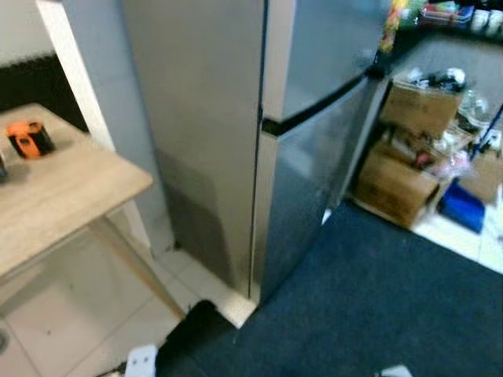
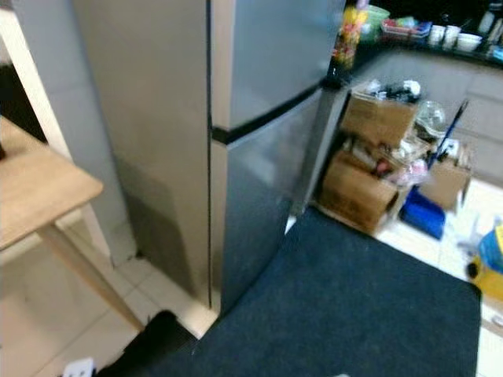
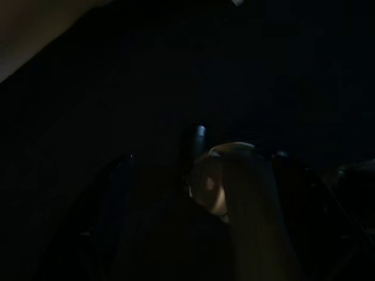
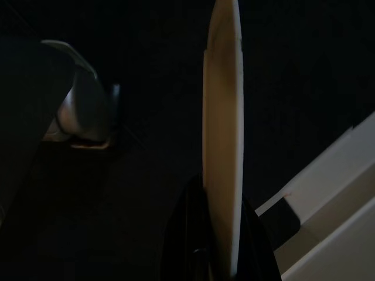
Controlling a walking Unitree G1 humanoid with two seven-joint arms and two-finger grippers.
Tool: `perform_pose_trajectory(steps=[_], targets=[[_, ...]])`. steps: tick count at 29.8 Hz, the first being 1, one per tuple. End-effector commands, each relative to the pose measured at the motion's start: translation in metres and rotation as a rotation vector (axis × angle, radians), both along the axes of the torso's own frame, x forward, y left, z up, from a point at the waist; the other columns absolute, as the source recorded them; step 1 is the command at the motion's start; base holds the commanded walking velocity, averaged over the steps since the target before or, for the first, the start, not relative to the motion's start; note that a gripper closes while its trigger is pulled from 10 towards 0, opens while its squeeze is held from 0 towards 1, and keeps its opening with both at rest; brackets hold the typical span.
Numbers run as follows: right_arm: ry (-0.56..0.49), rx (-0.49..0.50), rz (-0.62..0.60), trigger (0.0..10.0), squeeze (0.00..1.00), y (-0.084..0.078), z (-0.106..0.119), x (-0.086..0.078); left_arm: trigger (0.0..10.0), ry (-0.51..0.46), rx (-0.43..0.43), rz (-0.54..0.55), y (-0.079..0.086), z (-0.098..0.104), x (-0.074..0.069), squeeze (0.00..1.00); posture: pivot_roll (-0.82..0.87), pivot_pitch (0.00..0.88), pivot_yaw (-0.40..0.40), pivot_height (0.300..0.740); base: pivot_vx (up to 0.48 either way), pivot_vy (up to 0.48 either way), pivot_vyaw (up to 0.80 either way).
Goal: Restocking fridge
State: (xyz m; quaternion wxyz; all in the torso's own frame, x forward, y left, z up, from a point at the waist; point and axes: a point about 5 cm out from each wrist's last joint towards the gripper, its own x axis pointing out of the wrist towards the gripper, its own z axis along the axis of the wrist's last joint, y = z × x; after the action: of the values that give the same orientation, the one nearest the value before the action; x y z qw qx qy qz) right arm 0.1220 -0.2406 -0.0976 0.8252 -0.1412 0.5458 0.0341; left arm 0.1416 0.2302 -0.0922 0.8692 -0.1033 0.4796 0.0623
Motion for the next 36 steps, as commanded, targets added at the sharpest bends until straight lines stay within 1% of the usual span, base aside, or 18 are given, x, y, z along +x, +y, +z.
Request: perform_pose_trajectory(steps=[1, 10, 11, 13, 16, 25, 36], targets=[[-0.002, -0.013, 0.02, 10.0, 0.0, -0.0016, 0.0008, 0.0012, 10.0, 0.03, 0.013, 0.004, 0.0046, -0.0022, -0.0088, 0.0, -0.1, 0.029, -0.005, 0.74, 0.0, 0.0, 0.78], [0.006, -0.024, 0.022, 10.0, 0.0, -0.0052, 0.0007, -0.0023, 10.0, 0.032, 0.018, 0.0, 0.0068, -0.0018, -0.0093, 0.0, -0.1, 0.022, -0.005, 0.74, 0.0, 0.0, 0.78], [-0.002, -0.05, 0.016, 10.0, 0.0, -0.0075, 0.0013, -0.0023, 10.0, 0.032, 0.017, -0.011, 0.0067, -0.0017, -0.0091, 0.0, -0.1, 0.018, -0.005, 0.74, 0.0, 0.0, 0.0], [-0.003, -0.069, 0.025, 10.0, 0.0, -0.0085, 0.0016, -0.0019, 10.0, 0.033, 0.017, -0.025, 0.0064, -0.0016, -0.0088, 0.0, -0.1, 0.015, -0.003, 0.74, 0.0, 0.0, 0.0], [0.0, -0.075, 0.034, 10.0, 0.0, -0.0086, 0.0016, -0.0018, 10.0, 0.034, 0.018, -0.03, 0.0063, -0.0016, -0.0088, 0.0, -0.1, 0.015, -0.003, 0.74, 0.0, 0.0, 0.0], [0.002, -0.079, 0.065, 10.0, 0.0, -0.0067, 0.0014, -0.0009, 10.0, 0.035, 0.005, -0.043, 0.0023, -0.0024, -0.0084, 0.0, -0.1, 0.017, -0.002, 0.74, 0.0, -0.41, 0.0], [0.002, -0.08, 0.069, 10.0, 0.0, -0.0053, 0.0011, -0.0009, 10.0, 0.044, 0.006, -0.046, 0.0014, -0.0032, -0.0098, 0.0, -0.1, 0.022, 0.0, 0.74, 0.0, -0.41, 0.0]])
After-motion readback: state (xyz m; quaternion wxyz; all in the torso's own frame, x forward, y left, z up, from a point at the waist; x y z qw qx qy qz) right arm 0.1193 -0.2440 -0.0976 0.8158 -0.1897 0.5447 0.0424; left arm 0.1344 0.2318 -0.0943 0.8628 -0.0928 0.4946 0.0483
